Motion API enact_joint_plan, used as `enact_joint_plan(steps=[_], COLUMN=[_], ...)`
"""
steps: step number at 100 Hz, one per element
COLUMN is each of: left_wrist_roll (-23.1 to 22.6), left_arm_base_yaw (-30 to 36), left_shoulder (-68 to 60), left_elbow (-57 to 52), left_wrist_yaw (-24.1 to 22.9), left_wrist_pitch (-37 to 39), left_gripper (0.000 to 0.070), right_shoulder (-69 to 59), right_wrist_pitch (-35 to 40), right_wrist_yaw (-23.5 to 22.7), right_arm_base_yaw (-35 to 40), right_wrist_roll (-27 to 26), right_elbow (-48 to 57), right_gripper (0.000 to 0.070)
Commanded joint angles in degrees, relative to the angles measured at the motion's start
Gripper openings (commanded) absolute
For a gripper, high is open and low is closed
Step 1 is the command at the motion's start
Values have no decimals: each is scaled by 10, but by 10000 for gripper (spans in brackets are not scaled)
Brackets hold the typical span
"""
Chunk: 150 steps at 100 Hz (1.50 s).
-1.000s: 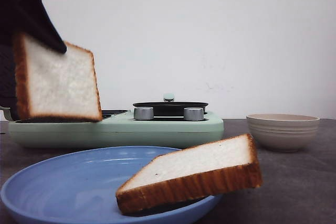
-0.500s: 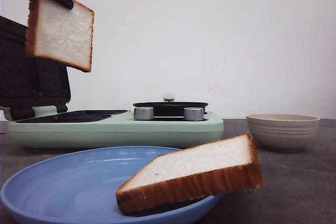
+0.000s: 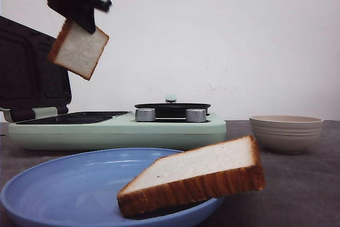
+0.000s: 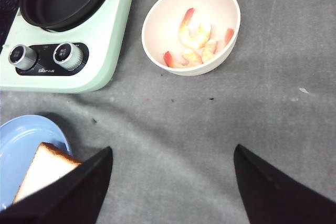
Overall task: Make breakfast with bread and shrimp
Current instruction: 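Lift the bread slice with the left gripper toward the sandwich press, then lower the bread into the farther press plate and open the left gripper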
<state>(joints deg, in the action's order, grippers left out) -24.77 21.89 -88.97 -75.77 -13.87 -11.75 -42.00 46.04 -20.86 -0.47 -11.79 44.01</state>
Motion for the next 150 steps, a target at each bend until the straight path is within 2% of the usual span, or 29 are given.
enact_joint_plan(steps=[1,13,35,48,150], left_wrist_roll=[-55,-96,-133,-156,-184], left_arm_base_yaw=[3,4,5,10,12], left_shoulder=[-31,-77,-132,-158,-198], left_elbow=[-25,-48,-63,-63,-63], left_wrist_yaw=[-24,-46,-57,-83,-108], left_wrist_pitch=[15,34,49,63,68], left_gripper=[3,3,3,3,3], right_shoulder=[-2,-2,-2,-2,-2], right_wrist_pitch=[-6,-6,-5,-4,12], right_wrist_yaw=[-1,-1,-1,-1,-1], right_arm_base_yaw=[0,0,0,0,0], right_wrist_roll=[7,8,11,14,20], right_elbow=[7,7,7,7,7], right_gripper=[456,456,456,456,456])
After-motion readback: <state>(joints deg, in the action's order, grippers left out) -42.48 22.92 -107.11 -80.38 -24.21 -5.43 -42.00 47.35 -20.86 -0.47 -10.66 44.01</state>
